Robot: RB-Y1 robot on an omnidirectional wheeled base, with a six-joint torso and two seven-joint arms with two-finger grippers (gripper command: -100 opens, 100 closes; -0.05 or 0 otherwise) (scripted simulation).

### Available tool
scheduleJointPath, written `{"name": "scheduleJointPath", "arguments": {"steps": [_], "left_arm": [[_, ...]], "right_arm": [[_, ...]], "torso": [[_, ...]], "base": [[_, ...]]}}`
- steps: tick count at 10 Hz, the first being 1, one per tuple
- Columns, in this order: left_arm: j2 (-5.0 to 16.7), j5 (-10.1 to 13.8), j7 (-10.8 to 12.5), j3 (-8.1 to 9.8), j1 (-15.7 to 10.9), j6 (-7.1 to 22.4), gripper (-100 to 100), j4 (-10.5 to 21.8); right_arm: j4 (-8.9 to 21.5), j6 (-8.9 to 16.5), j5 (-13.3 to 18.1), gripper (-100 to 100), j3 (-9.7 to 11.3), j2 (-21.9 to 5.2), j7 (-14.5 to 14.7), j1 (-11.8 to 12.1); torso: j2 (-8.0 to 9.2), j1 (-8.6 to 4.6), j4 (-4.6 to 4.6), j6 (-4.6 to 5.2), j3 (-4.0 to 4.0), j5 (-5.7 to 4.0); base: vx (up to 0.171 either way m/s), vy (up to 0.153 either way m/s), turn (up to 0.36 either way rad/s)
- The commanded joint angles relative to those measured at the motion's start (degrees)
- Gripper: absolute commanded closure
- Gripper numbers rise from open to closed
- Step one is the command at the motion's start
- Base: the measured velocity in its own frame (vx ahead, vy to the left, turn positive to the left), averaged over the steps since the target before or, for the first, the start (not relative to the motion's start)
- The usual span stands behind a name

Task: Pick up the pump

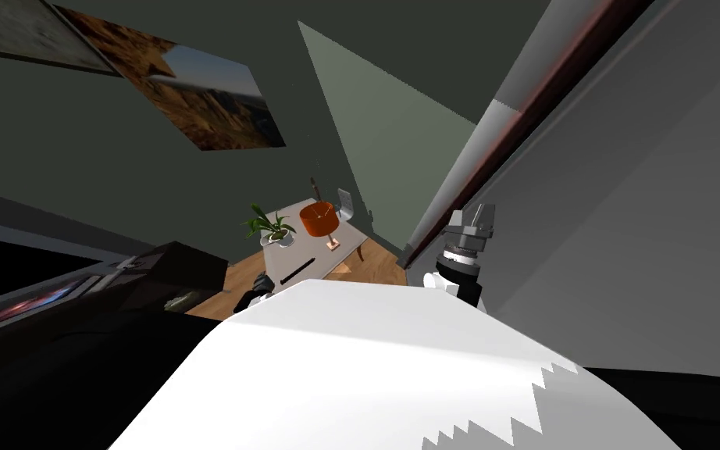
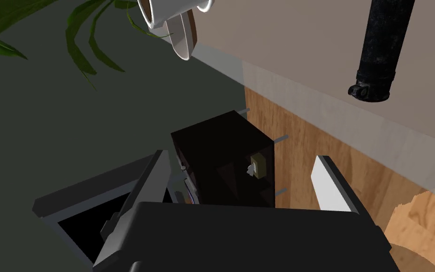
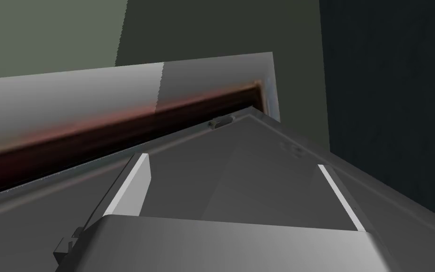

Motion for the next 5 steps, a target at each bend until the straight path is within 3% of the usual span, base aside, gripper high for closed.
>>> {"name": "scheduleJointPath", "arguments": {"steps": [1, 3, 4, 5], "left_arm": [[-0.31, 1.82, -0.05, 2.20, 0.26, 2.86, -100, 2.86], [-0.31, 1.82, -0.05, 2.20, 0.26, 3.12, -100, 3.08], [-0.15, 3.02, -0.03, 3.56, 0.00, 4.92, -100, 5.48], [-0.15, 3.02, -0.03, 3.56, 0.00, 4.92, -100, 5.48]], "right_arm": [[0.00, 0.00, 0.00, 0, 0.00, 0.00, 0.00, 0.00], [0.00, 0.00, 0.00, 0, -0.01, 0.00, 0.00, 0.01], [0.00, 0.00, 0.00, 0, -0.01, 0.00, 0.00, 0.02], [0.00, 0.00, 0.00, 0, 0.00, 0.00, 0.00, 0.00]], "torso": [[0.00, 0.00, 0.00, 0.00, 0.00, 0.00], [0.00, 0.01, 0.00, -0.06, 0.00, 0.00], [-0.02, -0.04, -0.01, -0.08, -0.01, -0.01], [-0.05, -0.06, -0.01, -0.01, -0.03, -0.01]], "base": [[-0.003, 0.032, -0.417], [-0.001, 0.022, -0.088], [0.008, 0.007, -0.251], [0.005, 0.017, -0.196]]}}
